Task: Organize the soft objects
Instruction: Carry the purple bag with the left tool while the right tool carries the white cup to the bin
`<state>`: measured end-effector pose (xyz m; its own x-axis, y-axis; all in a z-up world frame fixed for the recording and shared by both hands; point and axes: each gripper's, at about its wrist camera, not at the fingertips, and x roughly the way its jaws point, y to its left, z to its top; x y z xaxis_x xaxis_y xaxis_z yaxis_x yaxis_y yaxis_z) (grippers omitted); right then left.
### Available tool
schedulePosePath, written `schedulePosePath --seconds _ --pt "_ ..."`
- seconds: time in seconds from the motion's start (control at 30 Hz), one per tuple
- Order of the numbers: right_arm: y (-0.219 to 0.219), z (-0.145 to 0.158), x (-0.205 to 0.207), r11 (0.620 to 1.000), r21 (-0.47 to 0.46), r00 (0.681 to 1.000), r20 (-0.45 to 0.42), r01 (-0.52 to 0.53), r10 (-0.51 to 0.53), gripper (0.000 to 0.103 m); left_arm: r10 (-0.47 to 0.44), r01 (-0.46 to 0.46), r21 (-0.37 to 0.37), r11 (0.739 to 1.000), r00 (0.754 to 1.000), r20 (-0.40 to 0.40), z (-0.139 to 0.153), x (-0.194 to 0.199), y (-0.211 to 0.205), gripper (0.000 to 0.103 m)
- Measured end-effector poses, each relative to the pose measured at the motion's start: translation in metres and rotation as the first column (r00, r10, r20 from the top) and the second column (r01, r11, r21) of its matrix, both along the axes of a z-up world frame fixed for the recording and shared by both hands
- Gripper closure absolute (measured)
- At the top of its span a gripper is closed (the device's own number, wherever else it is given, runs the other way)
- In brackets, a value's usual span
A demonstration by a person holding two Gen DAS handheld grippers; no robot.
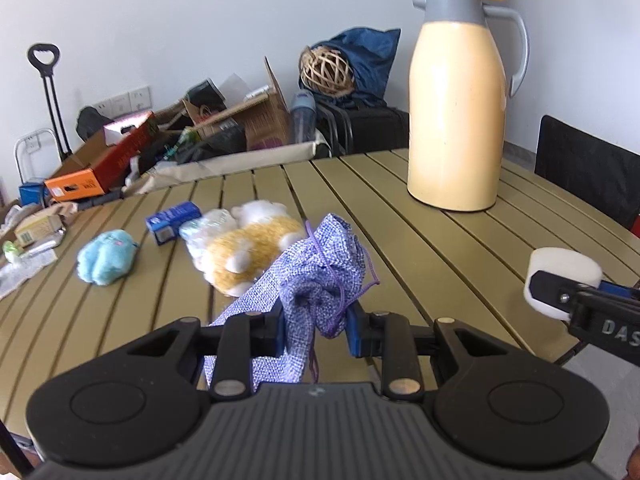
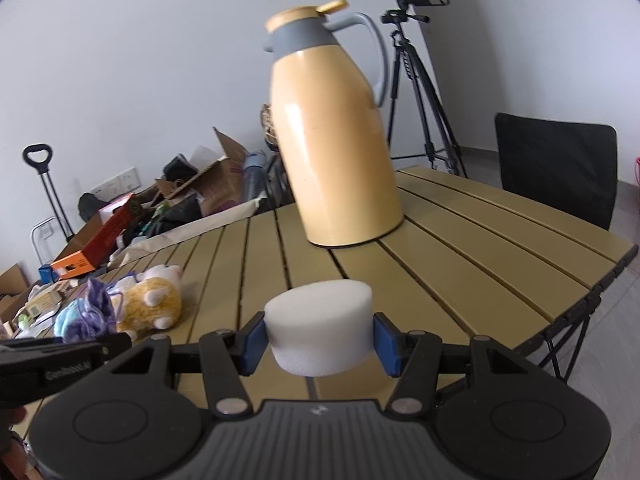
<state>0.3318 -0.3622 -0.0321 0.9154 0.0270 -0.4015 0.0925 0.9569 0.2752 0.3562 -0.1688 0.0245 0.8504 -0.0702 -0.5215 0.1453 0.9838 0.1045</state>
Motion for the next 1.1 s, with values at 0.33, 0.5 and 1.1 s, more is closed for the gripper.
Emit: schedulePosePath --seconds 0.33,0.5,1.1 --pt "0.038 0.01 -0.034 0.995 -0.056 0.993 0.078 -0.079 0.083 0.048 0.023 -0.022 -0.015 1.0 0.998 0.052 0.021 -0.053 0.036 0.075" --pt "0.062 0.009 -0.061 0.99 -0.088 0.986 0.112 -0.114 0.123 0.048 0.031 -0.03 -0.014 0.999 0.998 0.062 0.024 -0.08 0.053 0.075" --pt "0.12 -0.026 -0.134 0.958 -0.161 0.971 -0.024 -0.237 0.237 0.048 0.087 -0.086 -0.053 0.995 0.996 0.015 0.0 -0.159 0.116 0.075"
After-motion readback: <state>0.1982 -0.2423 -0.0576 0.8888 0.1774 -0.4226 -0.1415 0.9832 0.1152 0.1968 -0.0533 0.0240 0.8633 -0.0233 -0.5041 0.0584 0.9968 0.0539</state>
